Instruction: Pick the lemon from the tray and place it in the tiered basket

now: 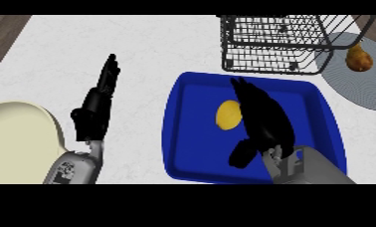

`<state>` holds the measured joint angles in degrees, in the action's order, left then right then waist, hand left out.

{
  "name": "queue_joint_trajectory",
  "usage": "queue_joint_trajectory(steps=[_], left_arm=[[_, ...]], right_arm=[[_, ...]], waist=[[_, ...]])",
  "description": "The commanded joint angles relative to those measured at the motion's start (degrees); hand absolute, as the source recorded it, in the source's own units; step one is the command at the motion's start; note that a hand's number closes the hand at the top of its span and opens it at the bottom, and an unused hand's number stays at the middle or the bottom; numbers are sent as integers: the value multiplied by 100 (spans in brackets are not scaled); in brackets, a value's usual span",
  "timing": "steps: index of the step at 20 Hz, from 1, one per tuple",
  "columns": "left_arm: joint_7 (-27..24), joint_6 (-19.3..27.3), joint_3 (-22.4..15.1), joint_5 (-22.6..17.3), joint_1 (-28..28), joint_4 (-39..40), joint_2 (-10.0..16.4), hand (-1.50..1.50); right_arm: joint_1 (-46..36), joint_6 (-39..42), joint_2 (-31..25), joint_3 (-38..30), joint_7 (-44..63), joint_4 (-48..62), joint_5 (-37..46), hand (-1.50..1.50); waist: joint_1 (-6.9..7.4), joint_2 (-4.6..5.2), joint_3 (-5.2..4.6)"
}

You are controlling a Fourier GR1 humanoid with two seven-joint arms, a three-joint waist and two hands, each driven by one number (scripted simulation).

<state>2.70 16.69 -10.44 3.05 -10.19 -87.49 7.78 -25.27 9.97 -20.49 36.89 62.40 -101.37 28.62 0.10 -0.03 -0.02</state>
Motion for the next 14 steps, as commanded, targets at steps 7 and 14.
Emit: queue_joint_trajectory(steps=[7,14], left_arm=[[126,-193,167,46,25,-226,6,0],[-433,-319,193,157,306,82,-180,0]], right_arm=[[97,463,623,-218,180,659,436,-150],[102,536,1017,-780,-342,1130,811,-150]], waist=[[9,1,2],[3,4,1]])
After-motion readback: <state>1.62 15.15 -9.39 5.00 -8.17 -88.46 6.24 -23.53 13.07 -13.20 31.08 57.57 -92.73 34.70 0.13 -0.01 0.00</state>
